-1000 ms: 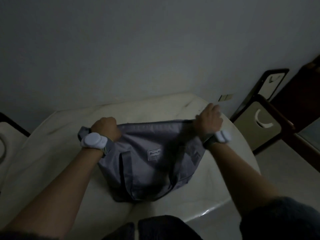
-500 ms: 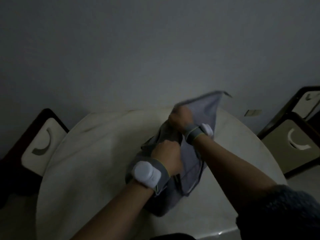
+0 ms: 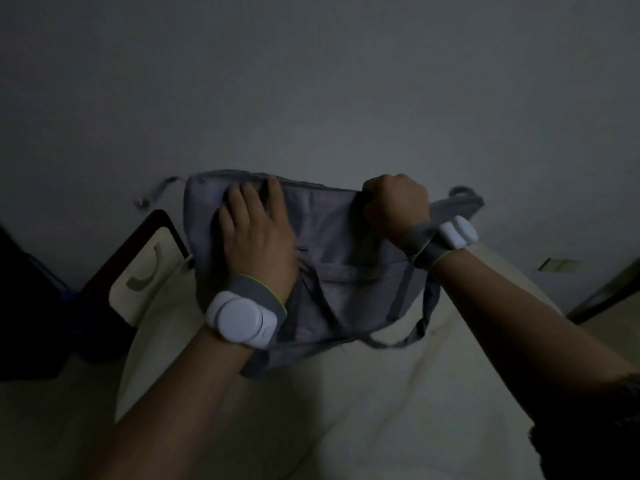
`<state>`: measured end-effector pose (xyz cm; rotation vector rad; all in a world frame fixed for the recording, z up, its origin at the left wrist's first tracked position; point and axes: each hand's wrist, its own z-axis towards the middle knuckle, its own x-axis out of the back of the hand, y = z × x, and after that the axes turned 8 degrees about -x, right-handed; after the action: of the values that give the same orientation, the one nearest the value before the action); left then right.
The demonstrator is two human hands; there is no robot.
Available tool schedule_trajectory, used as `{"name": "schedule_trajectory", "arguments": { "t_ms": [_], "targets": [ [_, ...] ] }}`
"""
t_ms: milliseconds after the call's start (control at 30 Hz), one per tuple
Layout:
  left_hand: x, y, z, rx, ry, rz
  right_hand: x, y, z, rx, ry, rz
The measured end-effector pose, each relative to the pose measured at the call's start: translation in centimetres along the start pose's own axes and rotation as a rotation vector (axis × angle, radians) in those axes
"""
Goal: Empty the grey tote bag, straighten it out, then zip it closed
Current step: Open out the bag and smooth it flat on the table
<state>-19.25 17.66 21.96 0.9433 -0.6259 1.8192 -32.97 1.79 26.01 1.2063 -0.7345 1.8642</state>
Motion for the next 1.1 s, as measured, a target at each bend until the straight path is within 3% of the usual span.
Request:
{"name": "schedule_trajectory", "arguments": {
  "t_ms": [167, 300, 400, 467, 567, 633, 667, 733, 833, 967, 1033, 1100],
  "targets": [
    [0.2, -0.4, -2.0, 0.005, -0.087, -0.011, -0.5, -2.4, -1.3, 0.008, 0.045, 0.052],
    [-2.9, -2.3, -3.1, 0.037, -0.17, 0.05, -4.7, -3.3, -4.0, 0.002, -0.125, 0.101],
    [-5.6, -3.4, -4.6, -0.002, -0.421, 0.059, -8.6, -3.5, -7.7, 0.023, -0.293, 0.06],
    [-6.7, -2.9, -6.1, -0.053, -0.49, 0.027, -10.3, -3.4, -9.4, 0.046, -0.337, 0.048],
    [-6.7, 0.6, -9.8, -0.331, -0.316, -0.101, -10.8, -2.8, -9.7, 0.041, -0.302, 0.06],
    [-6.7, 3.4, -12.9, -0.574, -0.319, -0.248, -10.9, -2.3, -9.7, 0.045, -0.278, 0.083],
    [-6.7, 4.5, -14.4, -0.68, -0.406, -0.322, -10.9, -2.1, -9.8, 0.055, -0.273, 0.093],
    [-7.3, 5.2, -16.6, -0.83, -0.732, -0.356, -11.0, -1.8, -10.0, 0.09, -0.24, 0.113],
    [-9.4, 4.9, -17.6, -1.016, -0.862, -0.146, -11.7, -0.6, -10.3, 0.093, -0.105, 0.077],
    [-9.8, 3.9, -15.3, -0.928, -0.795, -0.063, -11.8, 0.9, -10.8, -0.007, 0.065, 0.107],
    [-8.5, 2.2, -11.6, -0.7, -0.693, -0.149, -11.3, 0.7, -11.0, -0.016, 0.052, 0.164],
    [-7.7, -0.6, -6.7, -0.393, -0.46, -0.222, -9.5, -0.4, -11.0, -0.006, -0.098, 0.274]
  ]
}}
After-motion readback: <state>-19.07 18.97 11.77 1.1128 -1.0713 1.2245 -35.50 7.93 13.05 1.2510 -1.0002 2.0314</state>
